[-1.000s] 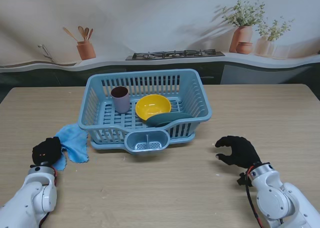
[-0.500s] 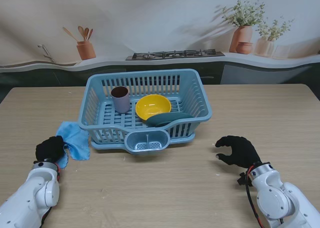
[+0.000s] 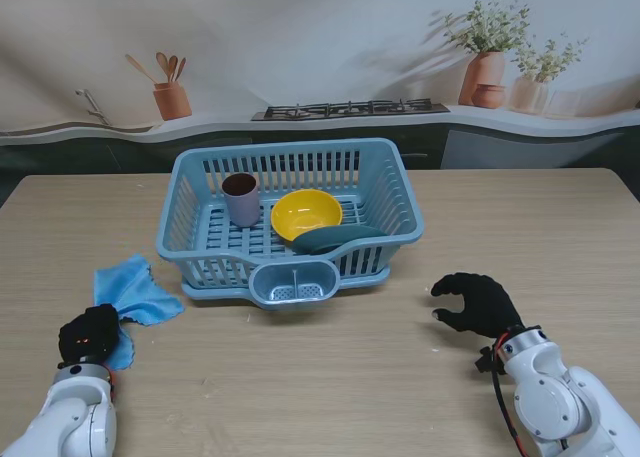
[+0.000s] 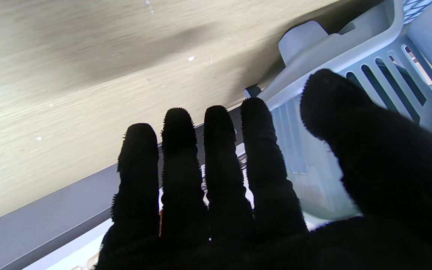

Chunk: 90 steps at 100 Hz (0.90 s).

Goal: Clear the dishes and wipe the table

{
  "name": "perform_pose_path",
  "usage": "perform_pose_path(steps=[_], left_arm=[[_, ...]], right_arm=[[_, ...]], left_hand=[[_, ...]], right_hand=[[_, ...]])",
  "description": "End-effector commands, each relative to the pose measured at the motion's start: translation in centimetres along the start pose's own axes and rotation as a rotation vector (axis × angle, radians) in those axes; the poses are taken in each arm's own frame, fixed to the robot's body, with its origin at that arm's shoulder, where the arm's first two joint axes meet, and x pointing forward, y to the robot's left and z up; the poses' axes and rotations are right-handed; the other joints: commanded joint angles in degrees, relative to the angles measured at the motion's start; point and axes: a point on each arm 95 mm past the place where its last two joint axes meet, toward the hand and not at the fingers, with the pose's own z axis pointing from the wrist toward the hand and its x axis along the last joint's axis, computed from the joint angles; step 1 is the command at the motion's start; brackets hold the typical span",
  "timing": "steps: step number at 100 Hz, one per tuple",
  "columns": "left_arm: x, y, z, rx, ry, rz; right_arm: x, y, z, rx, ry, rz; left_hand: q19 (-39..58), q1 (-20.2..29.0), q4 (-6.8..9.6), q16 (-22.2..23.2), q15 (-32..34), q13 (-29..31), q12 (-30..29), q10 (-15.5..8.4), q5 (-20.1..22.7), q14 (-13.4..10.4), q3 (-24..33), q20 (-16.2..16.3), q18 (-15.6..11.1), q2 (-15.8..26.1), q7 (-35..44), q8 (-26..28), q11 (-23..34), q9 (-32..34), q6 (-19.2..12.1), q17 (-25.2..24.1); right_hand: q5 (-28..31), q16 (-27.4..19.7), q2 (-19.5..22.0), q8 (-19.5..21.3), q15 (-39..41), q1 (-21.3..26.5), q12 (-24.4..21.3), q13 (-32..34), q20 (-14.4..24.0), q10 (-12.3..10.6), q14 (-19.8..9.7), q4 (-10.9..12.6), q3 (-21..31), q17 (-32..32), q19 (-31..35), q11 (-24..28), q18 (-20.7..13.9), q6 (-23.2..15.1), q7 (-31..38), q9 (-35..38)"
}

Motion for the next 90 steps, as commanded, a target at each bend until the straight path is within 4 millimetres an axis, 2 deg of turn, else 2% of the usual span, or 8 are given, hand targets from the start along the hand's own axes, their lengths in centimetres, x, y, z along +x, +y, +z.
perform_pose_path(steps=[1, 16, 28, 32, 54, 77, 90], left_arm=[[-0.2, 4.0, -3.2, -0.140, -0.002, 0.021], [-0.7, 4.2, -4.0, -0.143, -0.004, 0.023], [-0.9, 4.5, -3.8, -0.134, 0.008, 0.023], [-1.0, 4.6, -3.5, -0.128, 0.018, 0.017], [-1.6, 4.2, -0.9, -0.102, 0.078, 0.023], [-2.9, 2.7, 2.5, -0.068, 0.172, 0.043], [-3.3, 2.2, 4.4, -0.059, 0.201, 0.058]], right_arm=[[0.1, -0.1, -0.2, 0.015, 0.008, -0.005], [0.0, 0.3, -0.2, 0.009, 0.013, -0.011], [0.0, 0.3, -0.2, 0.007, 0.015, -0.015], [0.0, 0.4, -0.2, 0.006, 0.015, -0.015], [0.0, 0.4, -0.1, 0.004, 0.014, -0.016], [-0.1, 0.4, -0.1, -0.002, 0.009, -0.014], [-0.1, 0.5, 0.0, -0.006, 0.008, -0.015]], left_hand=[[13.8, 8.9, 1.11, -0.3, 2.1, 0.9, -0.9, 5.7, 1.4, 2.9, 0.2, -0.7, -3.5, -5.7, 2.7, -0.2, 0.3, -1.4, -10.9, 1.1], [13.7, 9.1, 1.23, -0.2, 1.9, 0.3, -0.9, 5.7, 1.6, 3.4, -0.1, -0.7, -3.1, -5.6, 2.5, -0.2, 0.1, -1.5, -11.0, 1.1], [13.6, 9.0, 1.45, 0.0, 1.8, 0.2, -0.9, 5.7, 2.4, 3.5, 0.2, -0.7, -2.4, -6.3, 2.0, -0.5, -0.1, -1.4, -11.6, 1.0], [13.4, 8.8, 1.48, 0.0, 1.4, 0.1, -0.9, 5.7, 3.0, 4.3, 0.8, -0.6, -1.8, -6.6, 1.7, -0.7, -0.3, -1.2, -11.7, 1.0], [13.1, 7.7, 1.03, 0.5, 1.1, 0.1, -0.8, 5.6, 4.2, 4.5, 2.8, -0.2, -1.4, -7.5, 1.3, 0.3, -1.1, -0.5, -13.0, 1.0], [12.9, 5.7, 0.40, 0.7, 1.0, 0.1, -0.4, 3.8, 5.9, 4.5, 5.8, 0.2, -1.2, -8.9, 0.2, 1.2, -2.7, 0.9, -14.9, 1.0], [12.9, 5.4, 0.28, 0.7, 0.9, 0.1, -0.1, 3.7, 6.2, 4.5, 6.2, 0.2, -1.2, -9.2, 0.1, 1.3, -2.8, 1.0, -15.5, 1.0]], right_hand=[[-1.1, 0.1, -0.4, 0.3, -0.1, -0.6, -0.6, -1.0, 0.0, -0.5, -0.8, 1.1, -0.2, -0.9, 0.4, -0.5, 0.6, 0.6, -0.4, -1.1], [-1.1, 0.1, -0.3, 0.3, -0.1, -0.6, -0.6, -1.1, 0.0, -0.5, -0.8, 1.1, -0.2, -0.9, 0.4, -0.5, 0.7, 0.6, -0.4, -1.1], [-1.1, 0.1, -0.4, 0.3, -0.1, -0.6, -0.6, -1.0, 0.0, -0.4, -0.8, 1.1, -0.2, -0.9, 0.4, -0.5, 0.6, 0.6, -0.4, -1.0], [-1.1, 0.1, -0.4, 0.3, -0.1, -0.7, -0.6, -1.1, 0.0, -0.4, -0.8, 1.1, -0.3, -0.9, 0.4, -0.5, 0.6, 0.5, -0.4, -1.0], [-1.1, 0.0, -0.3, 0.3, -0.1, -0.7, -0.6, -1.0, 0.0, -0.5, -0.9, 1.1, -0.3, -0.8, 0.4, -0.5, 0.7, 0.5, -0.4, -1.0], [-1.0, 0.0, -0.1, 0.3, -0.1, -0.7, -0.6, -1.1, 0.0, -0.5, -0.8, 1.1, -0.4, -1.0, 0.3, -0.5, 0.7, 0.5, -0.4, -1.0], [-1.0, 0.0, -0.2, 0.3, -0.1, -0.7, -0.6, -1.0, 0.1, -0.5, -0.9, 1.1, -0.4, -1.0, 0.3, -0.5, 0.6, 0.4, -0.4, -0.9]])
